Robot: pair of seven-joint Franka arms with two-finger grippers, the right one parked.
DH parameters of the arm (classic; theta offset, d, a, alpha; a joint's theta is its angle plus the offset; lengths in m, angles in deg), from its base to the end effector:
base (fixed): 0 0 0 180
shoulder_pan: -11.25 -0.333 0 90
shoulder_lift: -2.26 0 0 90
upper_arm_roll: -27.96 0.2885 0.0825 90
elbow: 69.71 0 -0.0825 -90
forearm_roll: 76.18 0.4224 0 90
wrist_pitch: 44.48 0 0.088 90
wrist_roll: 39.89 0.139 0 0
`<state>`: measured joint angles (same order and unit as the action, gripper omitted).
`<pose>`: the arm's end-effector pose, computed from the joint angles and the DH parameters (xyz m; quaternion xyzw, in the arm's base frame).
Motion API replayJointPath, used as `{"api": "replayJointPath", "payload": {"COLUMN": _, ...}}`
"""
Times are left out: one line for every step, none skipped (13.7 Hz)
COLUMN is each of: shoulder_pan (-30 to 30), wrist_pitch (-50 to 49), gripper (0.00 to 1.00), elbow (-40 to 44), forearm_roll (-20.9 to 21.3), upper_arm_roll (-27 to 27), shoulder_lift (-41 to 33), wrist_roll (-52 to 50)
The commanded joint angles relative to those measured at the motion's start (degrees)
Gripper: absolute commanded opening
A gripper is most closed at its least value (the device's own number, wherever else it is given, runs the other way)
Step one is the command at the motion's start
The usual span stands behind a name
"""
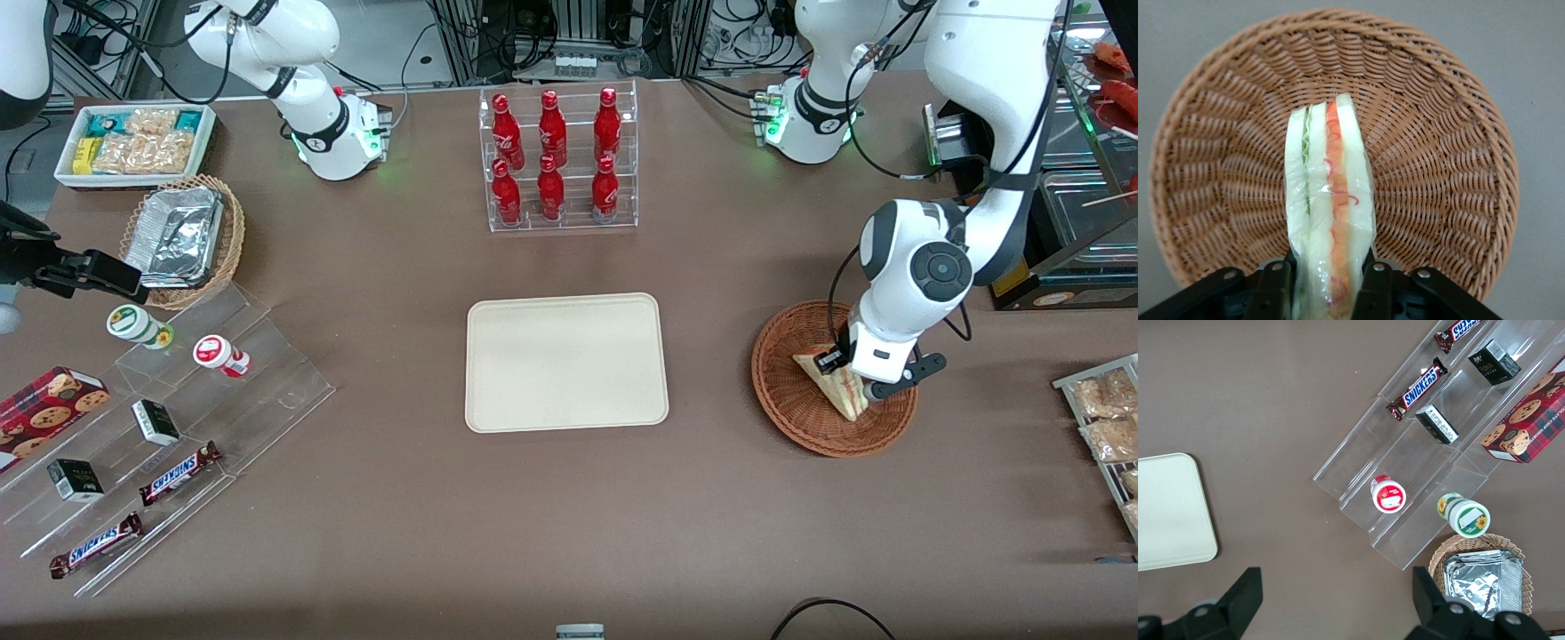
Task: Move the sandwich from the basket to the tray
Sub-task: 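Lift the sandwich and carry it toward the cream tray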
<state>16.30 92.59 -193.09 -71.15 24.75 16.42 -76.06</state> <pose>0.5778 -0.0821 0.1972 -0.9773 -0.2105 -0.0052 0.0226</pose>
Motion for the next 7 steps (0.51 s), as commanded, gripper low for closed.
{"api": "replayJointPath", "payload": {"shoulder_pan": 0.7, "wrist_pitch": -8.4, "gripper": 0.00, "elbow": 4.4, "forearm_roll": 1.2, "upper_arm_roll": 0.3, "shoulder_lift": -2.6, "wrist_roll": -0.7}}
{"api": "replayJointPath", "payload": {"shoulder_pan": 1.0, "wrist_pitch": -11.9, "gripper": 0.00, "elbow": 6.9, "forearm_roll": 1.2, "upper_arm_roll": 0.0, "shoulder_lift": -3.3, "wrist_roll": -0.6}}
{"api": "replayJointPath", "payload": {"shoulder_pan": 2.7, "wrist_pitch": -14.6, "gripper": 0.00, "elbow": 10.4, "forearm_roll": 1.1, "upper_arm_roll": -1.5, "shoulder_lift": -3.4, "wrist_roll": -1.2}}
{"api": "replayJointPath", "payload": {"shoulder_pan": 4.2, "wrist_pitch": -18.5, "gripper": 0.00, "elbow": 15.0, "forearm_roll": 1.0, "upper_arm_roll": -2.4, "shoulder_lift": -2.9, "wrist_roll": -1.6}}
{"api": "replayJointPath", "payload": {"shoulder_pan": 6.2, "wrist_pitch": -23.4, "gripper": 0.00, "elbow": 19.4, "forearm_roll": 1.0, "upper_arm_roll": -2.9, "shoulder_lift": -2.2, "wrist_roll": -2.1}}
{"api": "replayJointPath", "payload": {"shoulder_pan": 8.4, "wrist_pitch": -26.9, "gripper": 0.00, "elbow": 22.8, "forearm_roll": 1.0, "upper_arm_roll": -3.0, "shoulder_lift": -1.3, "wrist_roll": -2.4}}
{"api": "replayJointPath", "payload": {"shoulder_pan": 10.7, "wrist_pitch": -28.9, "gripper": 0.00, "elbow": 25.4, "forearm_roll": 0.7, "upper_arm_roll": -3.0, "shoulder_lift": -0.4, "wrist_roll": -2.5}}
